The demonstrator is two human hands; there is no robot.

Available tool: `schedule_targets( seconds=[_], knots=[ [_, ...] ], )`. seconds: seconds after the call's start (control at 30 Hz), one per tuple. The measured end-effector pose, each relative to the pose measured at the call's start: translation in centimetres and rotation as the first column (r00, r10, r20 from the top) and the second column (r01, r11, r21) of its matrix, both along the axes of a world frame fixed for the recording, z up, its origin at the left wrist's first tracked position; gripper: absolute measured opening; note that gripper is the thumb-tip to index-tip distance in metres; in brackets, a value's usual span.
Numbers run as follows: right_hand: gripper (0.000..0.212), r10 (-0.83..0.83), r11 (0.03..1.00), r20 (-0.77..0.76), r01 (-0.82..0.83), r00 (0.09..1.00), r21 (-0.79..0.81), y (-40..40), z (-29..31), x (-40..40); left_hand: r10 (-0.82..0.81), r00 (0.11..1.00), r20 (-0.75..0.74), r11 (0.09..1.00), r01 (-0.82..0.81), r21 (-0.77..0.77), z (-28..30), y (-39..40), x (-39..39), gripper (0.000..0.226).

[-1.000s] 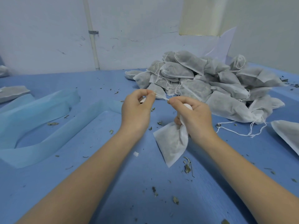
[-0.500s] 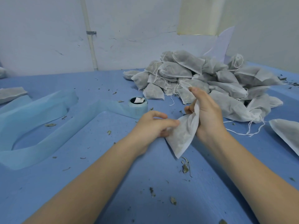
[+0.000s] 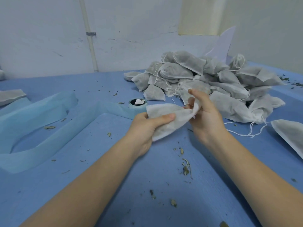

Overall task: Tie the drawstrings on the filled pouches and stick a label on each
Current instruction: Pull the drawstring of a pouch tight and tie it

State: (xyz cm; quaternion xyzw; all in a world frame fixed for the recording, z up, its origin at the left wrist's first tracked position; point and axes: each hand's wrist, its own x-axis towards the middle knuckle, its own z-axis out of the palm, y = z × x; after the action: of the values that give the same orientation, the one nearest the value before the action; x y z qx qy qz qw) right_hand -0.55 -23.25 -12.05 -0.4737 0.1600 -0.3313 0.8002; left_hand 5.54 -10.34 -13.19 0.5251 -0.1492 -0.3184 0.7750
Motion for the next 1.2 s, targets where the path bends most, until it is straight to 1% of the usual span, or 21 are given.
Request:
schedule_targets(
  seconds=[0.07,0.13,0.2,0.27,0.37,0.43,0.47,0.53,0.6,0.67,0.73,0.77,0.83,0.87,0.9,0.93,0.97,1.0,1.03,1.1,1.2],
  knots=[
    [0.021,0.012,0.973,-0.063,-0.026,0.998,-0.229,0.1,0.0,-0.2,0.040,0.998,0.042,0.998,-0.042,0.046,-0.2,0.3,0.5,0.032],
    [0.020,0.023,0.900,-0.117,-0.072,0.993,-0.431,0.4,-0.1,-0.4,0.032,0.997,0.074,0.997,-0.036,0.066,-0.4,0.4,0.8,0.031],
    [0.017,0.054,0.832,-0.149,-0.127,0.987,-0.539,0.8,-0.3,-0.5,0.014,0.995,0.098,0.997,-0.021,0.070,-0.4,0.4,0.8,0.033],
    [0.014,0.071,0.777,-0.179,-0.166,0.981,-0.607,0.9,-0.5,-0.6,-0.030,0.996,0.090,0.999,0.027,0.027,-0.2,0.5,0.5,0.032],
    [0.010,0.076,0.737,-0.196,-0.187,0.978,-0.649,0.8,-0.6,-0.7,-0.132,0.989,0.065,0.990,0.135,-0.044,0.2,0.7,0.3,0.036],
    [0.012,0.055,0.708,-0.195,-0.176,0.979,-0.684,0.6,-0.6,-0.7,-0.142,0.989,0.051,0.987,0.145,-0.069,0.4,0.7,0.3,0.044],
    [0.010,0.043,0.693,-0.194,-0.169,0.980,-0.701,0.5,-0.6,-0.8,-0.125,0.992,0.026,0.988,0.126,-0.092,0.5,0.7,0.4,0.044],
    [0.004,0.034,0.676,-0.194,-0.165,0.980,-0.718,0.3,-0.6,-0.7,-0.054,0.999,0.006,0.992,0.054,-0.115,0.6,0.5,0.5,0.033],
    [0.003,0.026,0.652,-0.201,-0.170,0.979,-0.739,0.3,-0.7,-0.6,0.027,0.998,0.056,0.997,-0.022,-0.076,0.4,0.5,0.8,0.024],
    [0.005,0.009,0.638,-0.200,-0.160,0.980,-0.753,0.2,-0.8,-0.2,0.068,0.990,0.120,0.997,-0.062,-0.055,0.4,0.6,1.0,0.018],
    [0.009,-0.005,0.652,-0.196,-0.145,0.981,-0.744,0.1,-0.8,0.5,0.124,0.979,0.162,0.992,-0.118,-0.042,0.8,0.9,1.3,0.016],
    [0.011,0.003,0.682,-0.197,-0.146,0.980,-0.716,0.0,-0.8,0.9,0.172,0.970,0.171,0.985,-0.168,-0.038,1.0,1.0,1.6,0.016],
    [0.014,0.055,0.800,-0.201,-0.163,0.978,-0.577,0.0,-1.1,2.0,0.296,0.943,0.156,0.955,-0.291,-0.050,1.3,1.5,2.5,0.013],
    [0.018,0.089,0.842,-0.215,-0.189,0.973,-0.506,0.1,-1.3,2.6,0.357,0.923,0.142,0.934,-0.352,-0.058,1.5,1.8,3.0,0.011],
    [0.025,0.102,0.843,-0.253,-0.219,0.962,-0.492,0.1,-1.7,3.1,0.409,0.903,0.129,0.912,-0.404,-0.067,1.7,2.2,3.5,0.012],
    [0.033,0.075,0.790,-0.328,-0.257,0.942,-0.557,0.2,-2.2,3.6,0.451,0.886,0.111,0.892,-0.445,-0.078,1.8,2.5,4.0,0.012],
    [0.041,0.031,0.702,-0.404,-0.307,0.914,-0.642,0.2,-2.6,4.0,0.486,0.869,0.092,0.873,-0.480,-0.085,1.8,2.8,4.5,0.013],
    [0.047,-0.006,0.618,-0.456,-0.355,0.890,-0.701,0.3,-2.9,4.4,0.516,0.853,0.074,0.856,-0.510,-0.086,1.9,3.1,5.0,0.013],
    [0.053,-0.023,0.565,-0.480,-0.385,0.877,-0.730,0.4,-3.0,4.9,0.541,0.839,0.059,0.840,-0.536,-0.083,1.9,3.4,5.4,0.014],
    [0.063,-0.014,0.549,-0.473,-0.388,0.881,-0.740,0.9,-2.9,5.9,0.573,0.818,0.038,0.818,-0.570,-0.079,1.8,3.8,6.1,0.015],
    [0.069,-0.031,0.535,-0.422,-0.341,0.906,-0.773,1.5,-2.5,7.4,0.596,0.803,-0.002,0.801,-0.595,-0.066,1.7,3.9,6.7,0.013]
  ],
)
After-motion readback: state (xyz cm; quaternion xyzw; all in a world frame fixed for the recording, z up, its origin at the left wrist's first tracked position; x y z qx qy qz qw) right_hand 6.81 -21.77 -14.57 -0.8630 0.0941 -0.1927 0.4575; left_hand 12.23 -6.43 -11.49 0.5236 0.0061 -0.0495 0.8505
